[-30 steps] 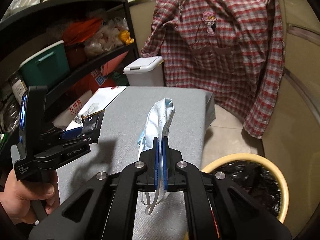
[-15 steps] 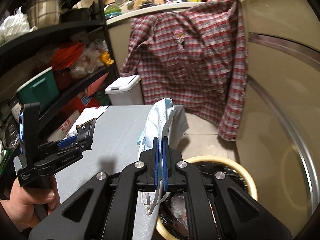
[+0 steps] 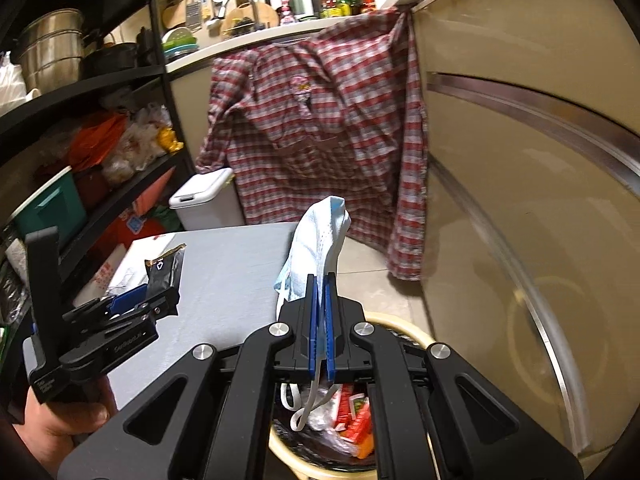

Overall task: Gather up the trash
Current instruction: 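Carry the black pouch and blue mask over the yellow bin with both tools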

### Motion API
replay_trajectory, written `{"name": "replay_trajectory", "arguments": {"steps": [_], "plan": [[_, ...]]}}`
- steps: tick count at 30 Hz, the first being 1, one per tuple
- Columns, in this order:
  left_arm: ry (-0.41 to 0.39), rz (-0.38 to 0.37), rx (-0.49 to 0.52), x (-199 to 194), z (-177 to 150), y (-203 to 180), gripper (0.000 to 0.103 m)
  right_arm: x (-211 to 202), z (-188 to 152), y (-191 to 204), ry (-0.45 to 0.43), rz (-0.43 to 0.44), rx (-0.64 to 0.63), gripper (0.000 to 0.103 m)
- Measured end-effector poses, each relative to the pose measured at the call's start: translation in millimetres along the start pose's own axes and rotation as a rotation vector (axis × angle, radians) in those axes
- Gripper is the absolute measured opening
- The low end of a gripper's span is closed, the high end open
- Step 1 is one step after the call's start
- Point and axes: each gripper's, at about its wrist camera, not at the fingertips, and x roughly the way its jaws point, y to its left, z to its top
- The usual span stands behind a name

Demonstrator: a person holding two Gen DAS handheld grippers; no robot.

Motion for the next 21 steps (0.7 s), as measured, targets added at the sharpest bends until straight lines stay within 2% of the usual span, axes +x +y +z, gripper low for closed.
{"name": "replay_trajectory", "arguments": {"steps": [5,10,18,21], "plan": [[0.004,-0.086,0.031,3.5,-3.0,-24.6,0.046,2.1,-3.0,-18.7,0.041,-0.033,0.026,0.004],[0.014,-0.159,0.069,8.2,-7.2,-43.5,0.046,8.5,-4.1,-21.2,0.062,-0.032,0.03,0.004],[0.026,-0.178,0.101,12.6,-9.9,-58.1,0.047,15.1,-3.7,-26.9,0.077,-0.036,0.038,0.005],[0.033,-0.185,0.106,12.8,-10.7,-61.8,0.052,17.7,-4.7,-30.4,0.092,-0.033,0.05,0.009]]}}
